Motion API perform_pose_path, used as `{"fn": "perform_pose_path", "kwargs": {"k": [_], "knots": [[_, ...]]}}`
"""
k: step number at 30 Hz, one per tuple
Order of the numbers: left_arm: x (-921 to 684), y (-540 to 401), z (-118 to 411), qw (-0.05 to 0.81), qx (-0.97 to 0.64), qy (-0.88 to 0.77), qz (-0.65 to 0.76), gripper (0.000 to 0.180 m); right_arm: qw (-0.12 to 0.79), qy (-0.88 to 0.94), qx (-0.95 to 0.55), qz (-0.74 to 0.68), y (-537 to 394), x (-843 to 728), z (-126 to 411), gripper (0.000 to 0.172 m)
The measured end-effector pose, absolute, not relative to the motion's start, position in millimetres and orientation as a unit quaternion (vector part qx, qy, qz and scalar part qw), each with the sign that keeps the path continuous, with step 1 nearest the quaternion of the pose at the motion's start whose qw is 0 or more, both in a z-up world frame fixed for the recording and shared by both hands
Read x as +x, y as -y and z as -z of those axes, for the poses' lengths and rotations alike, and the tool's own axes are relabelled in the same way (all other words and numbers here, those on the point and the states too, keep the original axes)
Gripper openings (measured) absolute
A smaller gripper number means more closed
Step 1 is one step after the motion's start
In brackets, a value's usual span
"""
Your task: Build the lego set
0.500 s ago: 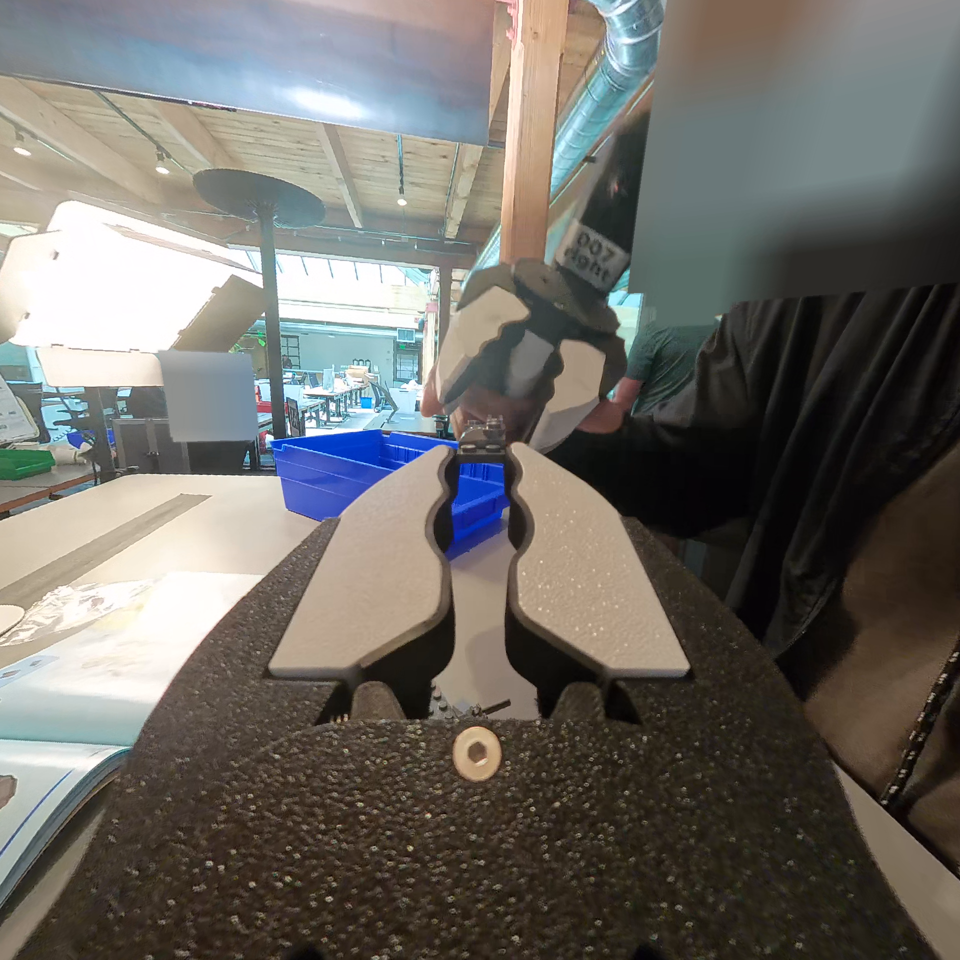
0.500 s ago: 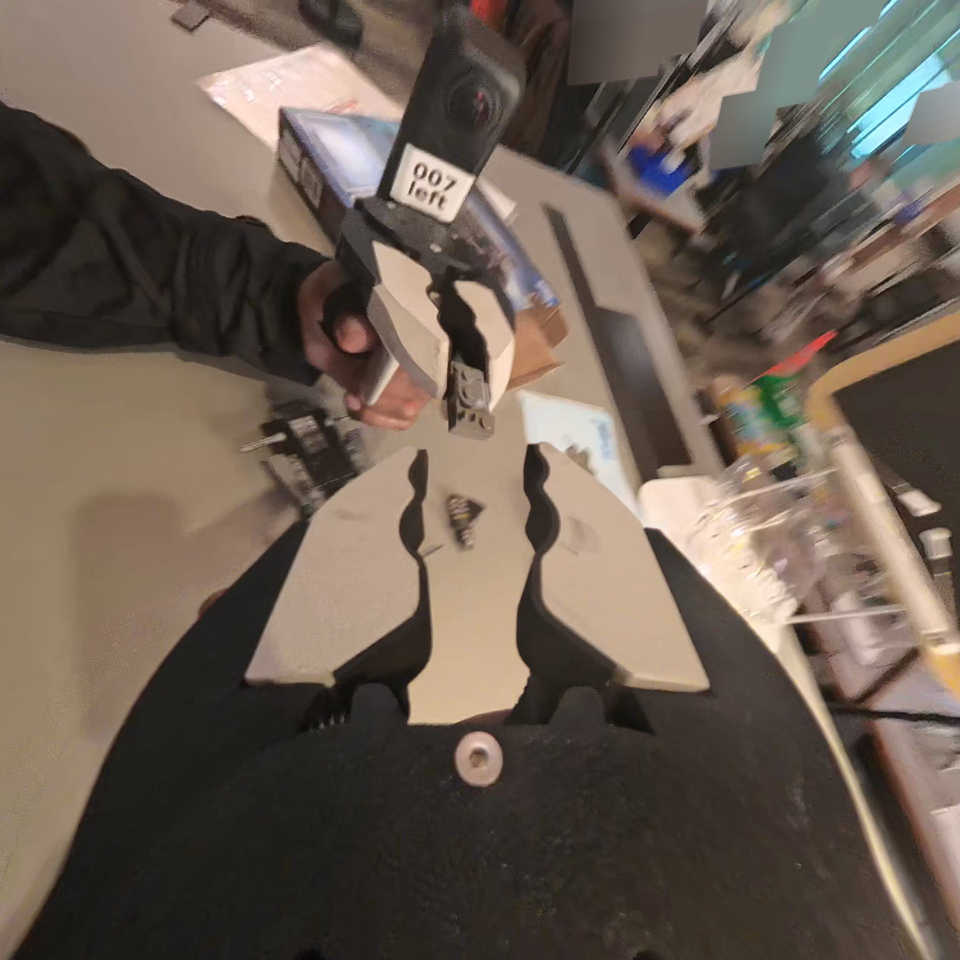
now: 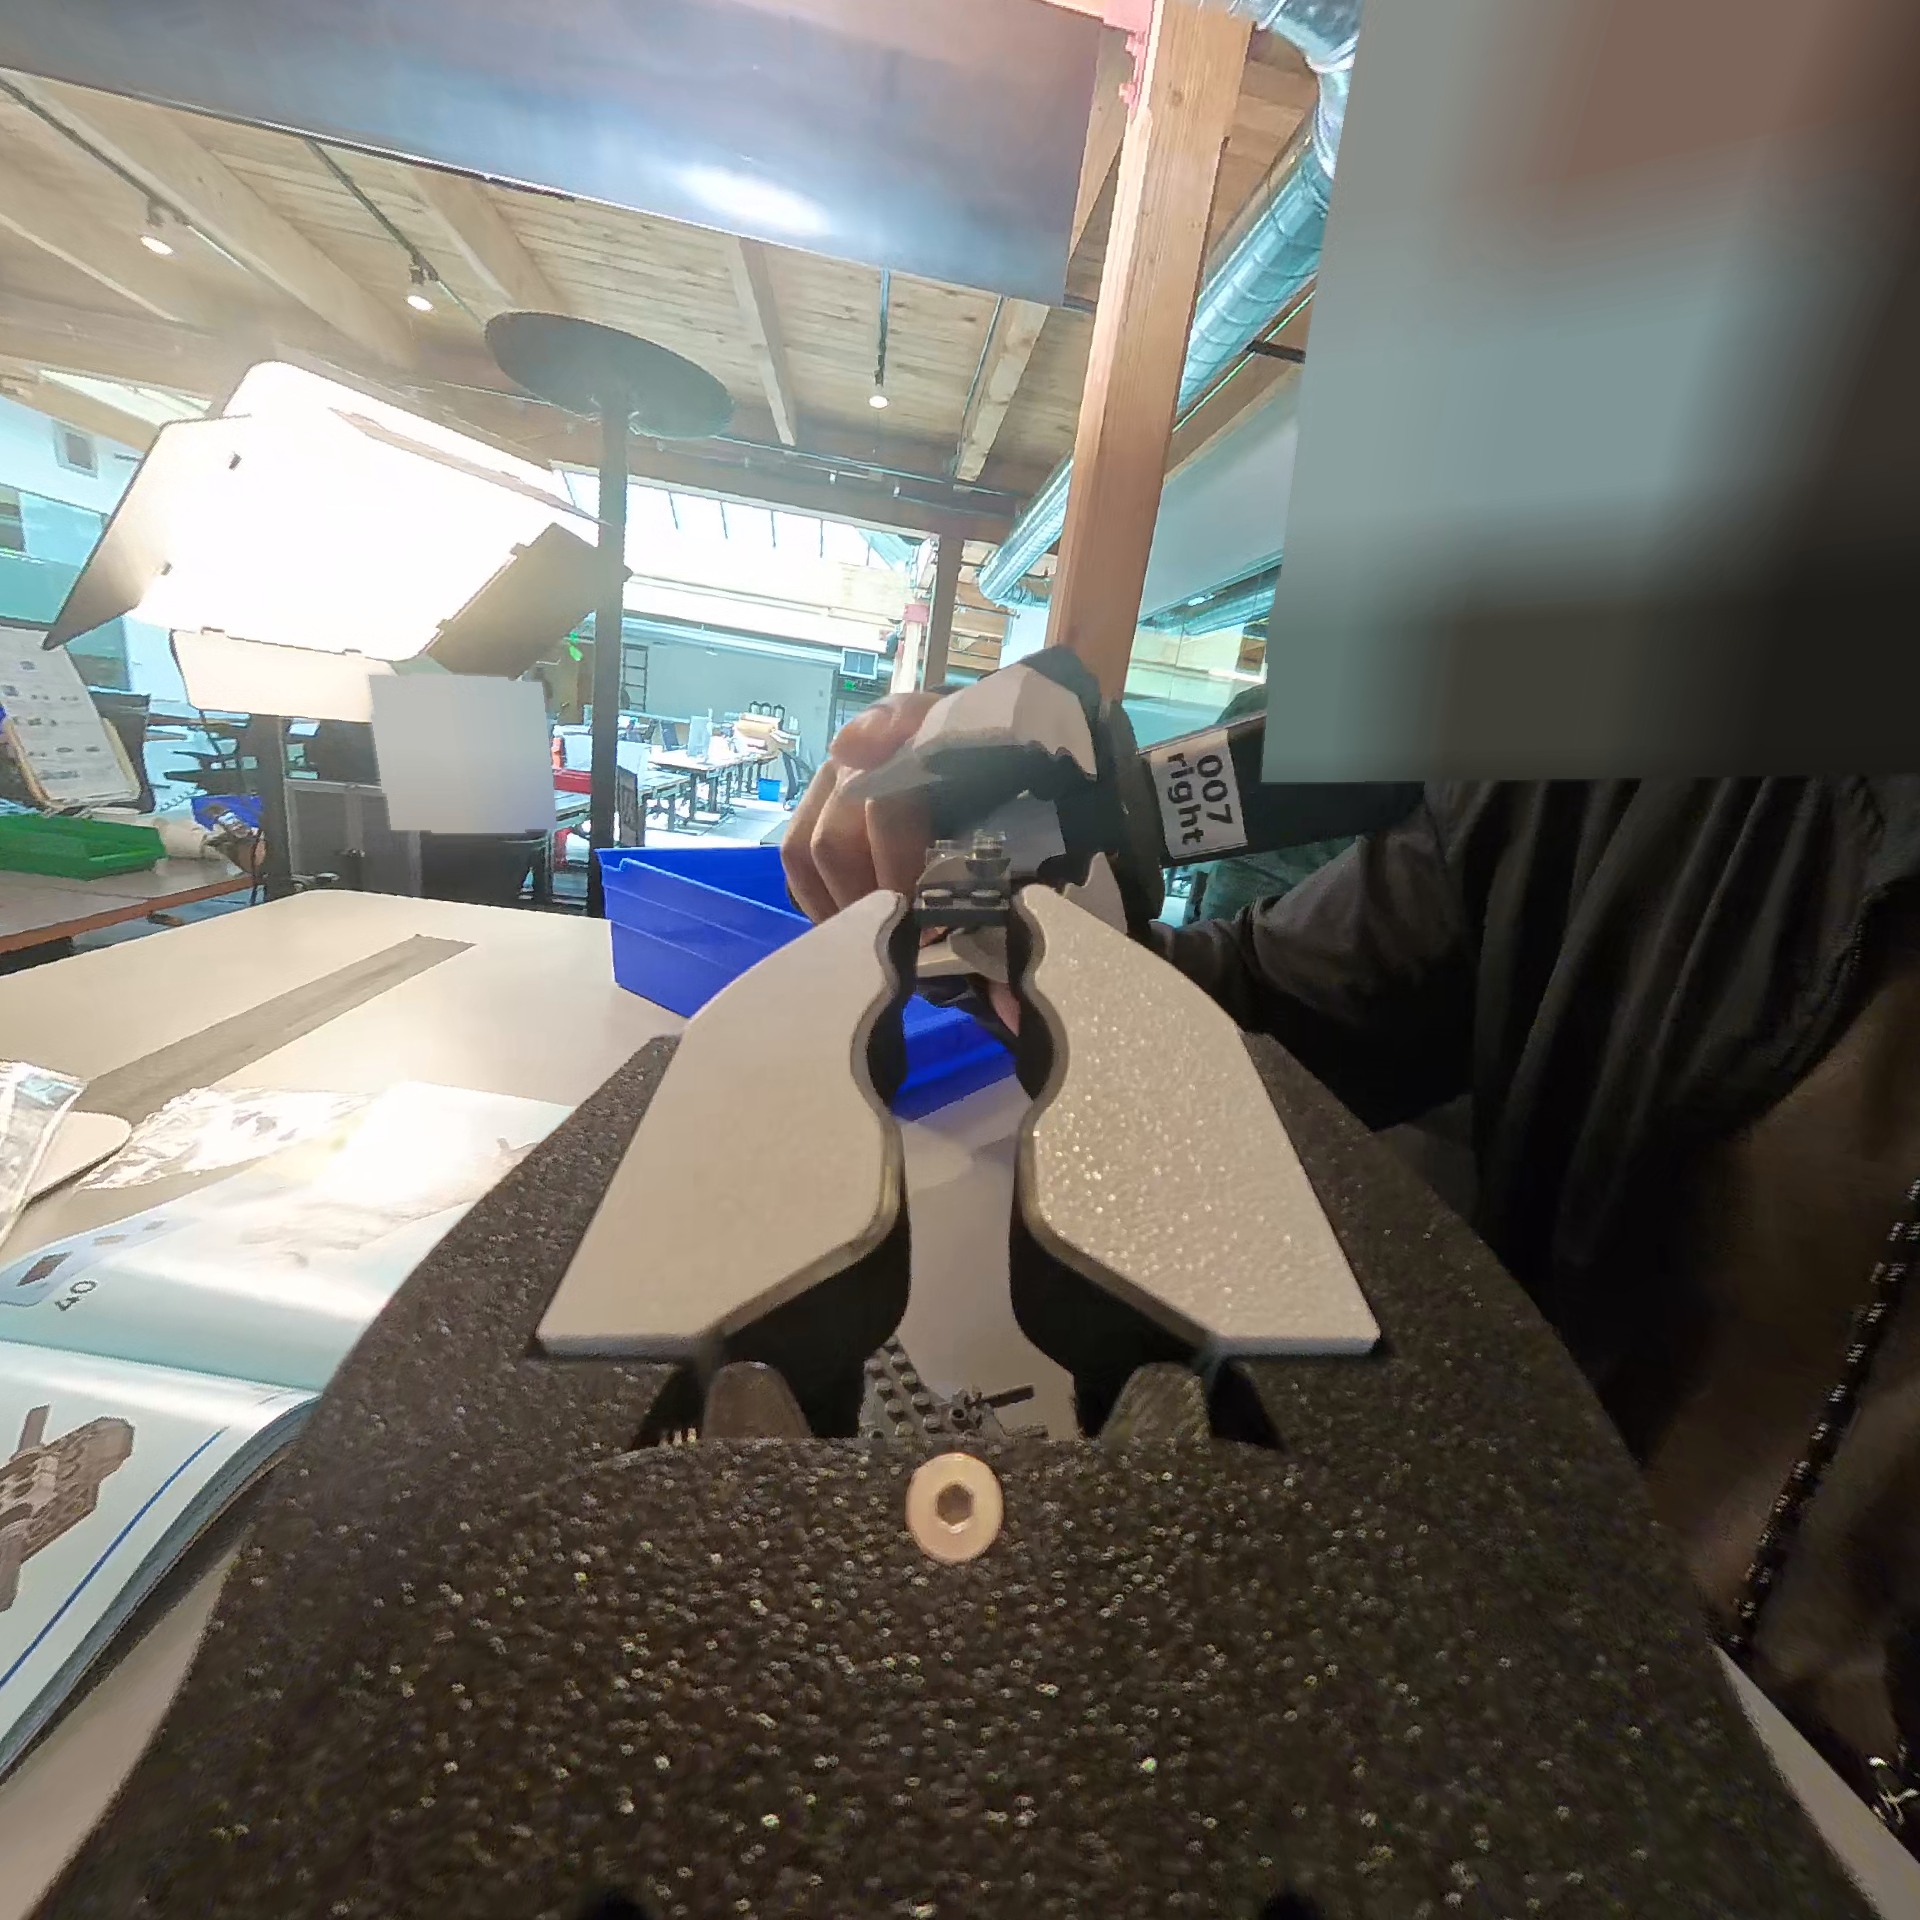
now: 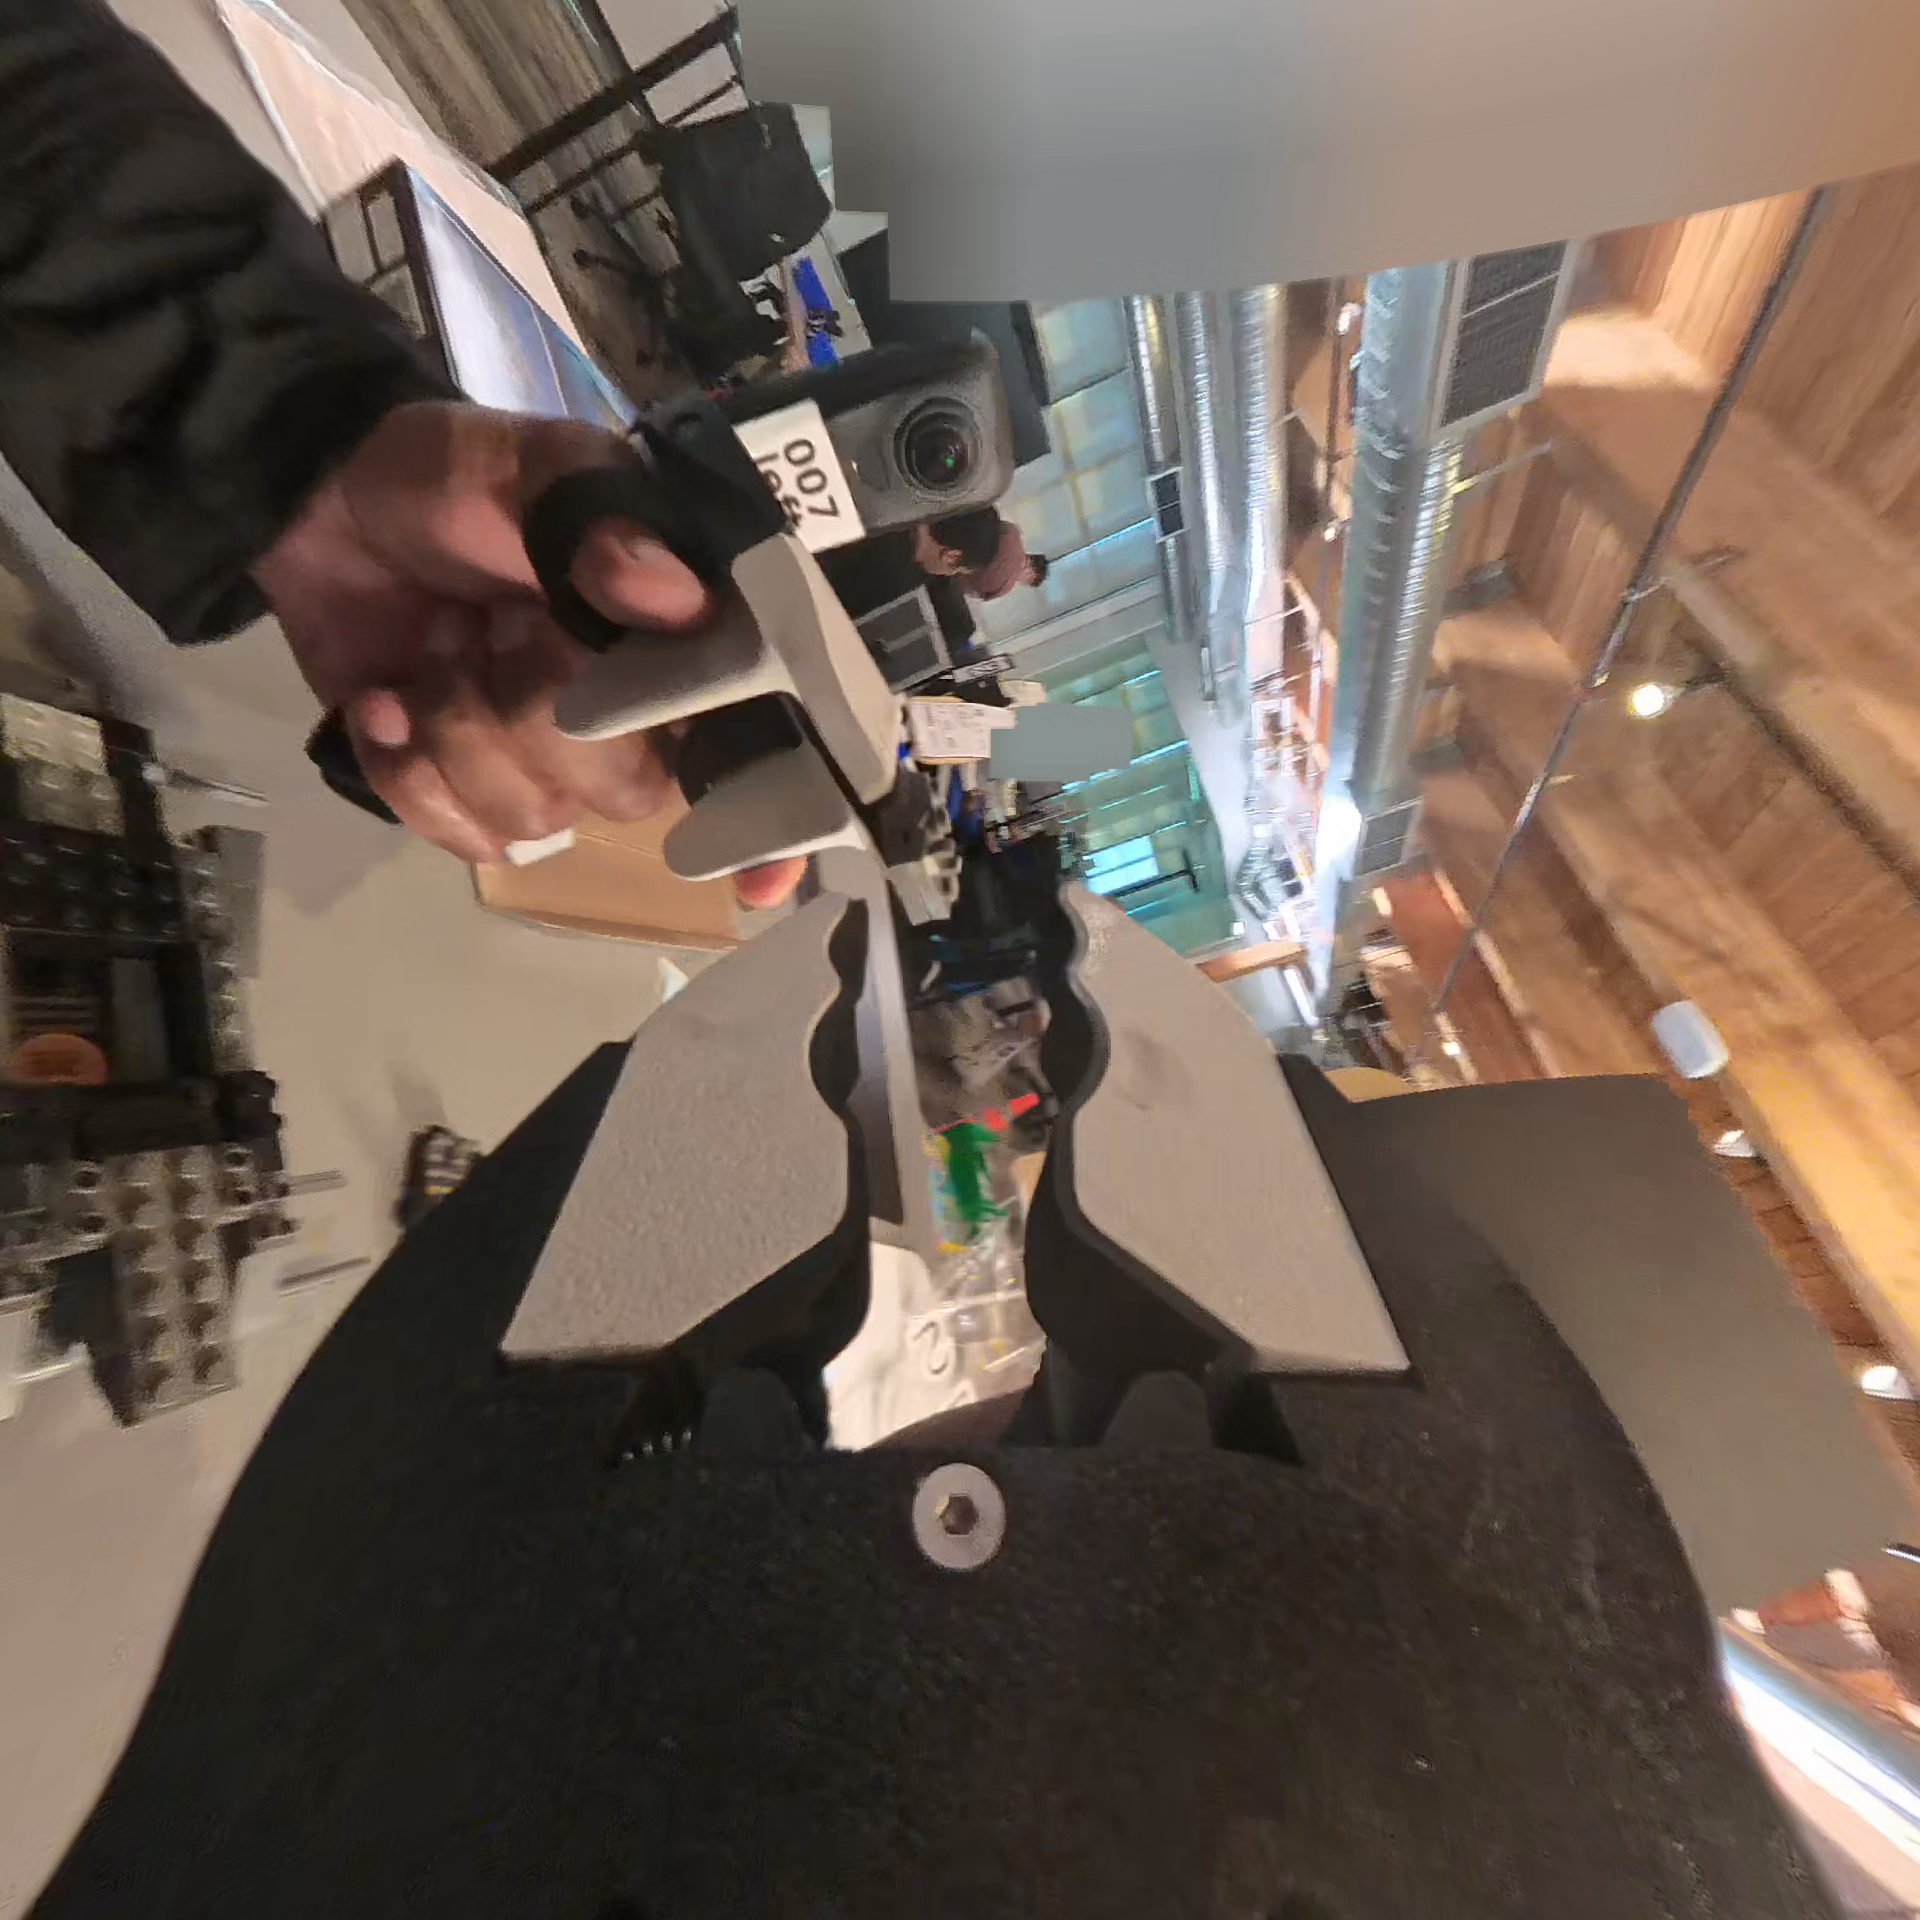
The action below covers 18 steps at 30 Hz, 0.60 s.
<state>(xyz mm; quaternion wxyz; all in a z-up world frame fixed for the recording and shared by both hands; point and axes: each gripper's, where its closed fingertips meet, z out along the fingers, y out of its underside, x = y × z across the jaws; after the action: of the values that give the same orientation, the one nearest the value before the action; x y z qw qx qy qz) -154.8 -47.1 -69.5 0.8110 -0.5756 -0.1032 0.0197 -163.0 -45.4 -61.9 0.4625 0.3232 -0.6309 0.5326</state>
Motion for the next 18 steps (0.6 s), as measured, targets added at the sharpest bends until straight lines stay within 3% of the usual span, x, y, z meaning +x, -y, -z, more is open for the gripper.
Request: {"fn": "perform_pose_path", "kwargs": {"k": [11, 18], "knots": [[-157.4, 43.1, 73.2, 0.793, -0.597, 0.109, -0.048, 0.016, 0.471, 0.613, 0.337, -0.537, 46.8, -163.0, 69.8, 0.025], [-157.8, 41.6, 74.3, 0.793, -0.597, 0.111, -0.044, 0.016, 0.484, 0.604, 0.336, -0.537, 47.3, -164.0, 70.1, 0.011]]}}
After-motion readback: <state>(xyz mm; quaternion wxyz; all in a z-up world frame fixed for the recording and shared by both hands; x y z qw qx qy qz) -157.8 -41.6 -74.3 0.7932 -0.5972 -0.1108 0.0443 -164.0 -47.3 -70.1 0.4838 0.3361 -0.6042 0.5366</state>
